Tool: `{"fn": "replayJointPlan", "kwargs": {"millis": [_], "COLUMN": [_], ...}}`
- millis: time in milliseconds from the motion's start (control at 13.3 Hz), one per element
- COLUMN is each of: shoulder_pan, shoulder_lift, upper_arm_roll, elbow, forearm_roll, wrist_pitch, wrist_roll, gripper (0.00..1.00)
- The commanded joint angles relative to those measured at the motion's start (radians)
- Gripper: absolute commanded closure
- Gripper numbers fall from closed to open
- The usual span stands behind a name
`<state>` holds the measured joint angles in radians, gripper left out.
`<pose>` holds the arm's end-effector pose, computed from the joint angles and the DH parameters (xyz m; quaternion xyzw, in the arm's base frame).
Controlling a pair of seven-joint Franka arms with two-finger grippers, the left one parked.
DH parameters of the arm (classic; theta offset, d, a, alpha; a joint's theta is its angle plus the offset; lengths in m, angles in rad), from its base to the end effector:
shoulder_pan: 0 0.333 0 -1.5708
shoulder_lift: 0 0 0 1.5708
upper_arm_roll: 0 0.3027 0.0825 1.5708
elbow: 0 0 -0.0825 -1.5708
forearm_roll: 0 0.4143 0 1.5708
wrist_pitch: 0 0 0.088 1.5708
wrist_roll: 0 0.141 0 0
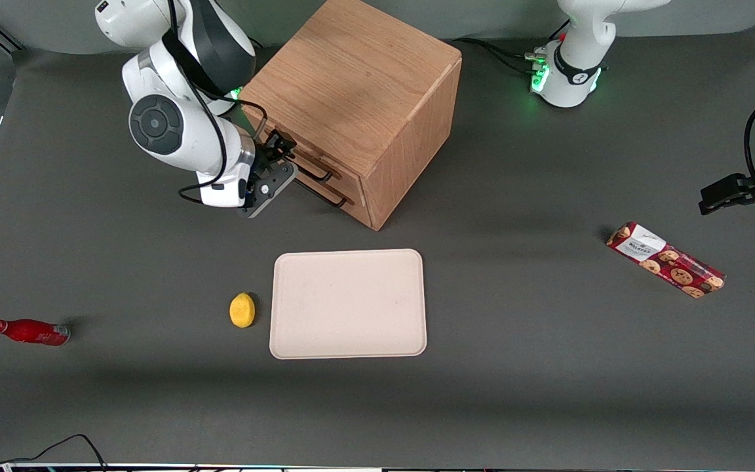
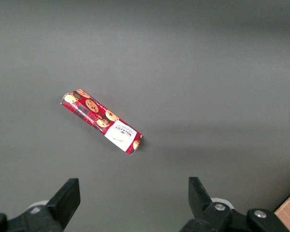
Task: Open upper drawer
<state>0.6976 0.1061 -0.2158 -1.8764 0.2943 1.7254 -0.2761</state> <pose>0.4945 0.3018 0.3819 -0.9284 -0.3249 0.1379 0.1161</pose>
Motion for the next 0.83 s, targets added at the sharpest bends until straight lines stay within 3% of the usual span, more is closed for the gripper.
{"fn": "replayJointPlan", "kwargs": {"millis": [0, 752], "shoulder_pan": [0.01, 0.022], "shoulder_lift": [-0.014, 0.004], "upper_arm_roll": [-0.004, 0.003], "elbow": [-0.035, -0.093], "forearm_roll": [0.029, 0.029], "wrist_pitch": [0.022, 0.074], "wrist_roll": [-0.031, -0.069], "gripper": [0.0, 0.0]}}
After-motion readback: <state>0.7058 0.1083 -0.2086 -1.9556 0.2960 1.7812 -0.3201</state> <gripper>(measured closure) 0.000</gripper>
